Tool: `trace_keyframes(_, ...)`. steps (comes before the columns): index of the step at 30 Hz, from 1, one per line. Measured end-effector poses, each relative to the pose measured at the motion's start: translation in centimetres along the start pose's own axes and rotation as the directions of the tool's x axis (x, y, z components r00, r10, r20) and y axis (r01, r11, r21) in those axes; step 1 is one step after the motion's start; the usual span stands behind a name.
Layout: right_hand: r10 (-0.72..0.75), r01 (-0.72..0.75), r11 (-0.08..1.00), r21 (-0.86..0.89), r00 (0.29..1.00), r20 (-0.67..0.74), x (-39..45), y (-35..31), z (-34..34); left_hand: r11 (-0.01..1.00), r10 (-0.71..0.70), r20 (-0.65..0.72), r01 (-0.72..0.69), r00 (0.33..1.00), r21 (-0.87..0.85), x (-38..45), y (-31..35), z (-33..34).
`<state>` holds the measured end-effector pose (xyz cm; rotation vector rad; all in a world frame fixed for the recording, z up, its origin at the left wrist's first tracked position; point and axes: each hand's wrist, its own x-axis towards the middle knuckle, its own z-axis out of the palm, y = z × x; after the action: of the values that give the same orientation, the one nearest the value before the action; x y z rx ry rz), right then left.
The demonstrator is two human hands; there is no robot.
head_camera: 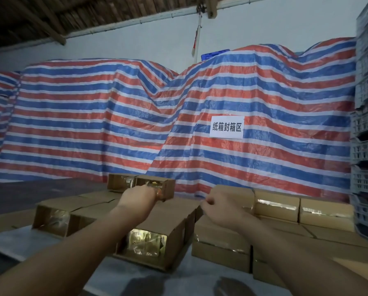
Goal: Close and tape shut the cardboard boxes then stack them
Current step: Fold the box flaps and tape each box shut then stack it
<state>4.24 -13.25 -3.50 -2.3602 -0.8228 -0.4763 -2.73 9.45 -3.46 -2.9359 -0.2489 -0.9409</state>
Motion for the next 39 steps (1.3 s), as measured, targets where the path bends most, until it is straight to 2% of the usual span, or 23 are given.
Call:
trace_keyframes(5,-0.019,0.02,0.999,-0.034,0.999,0.028,7.7,-0.4,3.7,1.0,0.022,-0.146,-0.021,0.989,0.012,4.8,-2.5,2.3)
trace_keyframes(11,-0.033,0.041,0.996,-0.079,0.994,0.105,19.9,0.7,10.0,0.998,0.028,-0.087,-0.023,0.996,0.051,13.2,-6.3,7.2)
trace_keyframes(18,0.05,-0.004,0.96,-0.281,0.986,0.156,31.7,3.7,15.3,0.986,0.034,-0.021,-0.03,0.999,0.164,23.2,-9.1,14.2)
trace_keyframes(22,0.031,0.008,0.958,-0.286,0.991,0.132,35.6,5.6,17.9,0.987,-0.004,0.02,0.001,1.0,0.162,26.6,-9.5,18.4)
trace_keyframes(25,0.005,0.039,0.934,-0.356,0.993,0.121,37.3,6.3,19.1,0.991,-0.037,0.056,0.029,0.998,0.134,27.0,-9.9,20.6)
trace_keyframes(29,0.039,0.02,0.928,-0.372,0.988,0.149,38.1,6.9,20.1,0.969,-0.025,0.152,-0.013,0.988,0.246,27.2,-10.2,22.1)
trace_keyframes(32,0.042,-0.031,0.958,-0.287,0.999,0.03,37.5,7.0,21.1,0.959,-0.022,0.202,-0.037,0.979,0.282,27.4,-10.6,21.9)
trace_keyframes(35,-0.007,-0.02,0.962,-0.272,0.995,-0.098,36.3,6.3,20.9,0.961,-0.041,0.217,-0.021,0.975,0.276,27.5,-11.1,21.3)
trace_keyframes(39,-0.019,-0.01,0.991,-0.137,0.978,-0.21,35.4,4.4,18.0,0.968,-0.06,0.147,0.021,0.987,0.251,27.5,-11.4,19.5)
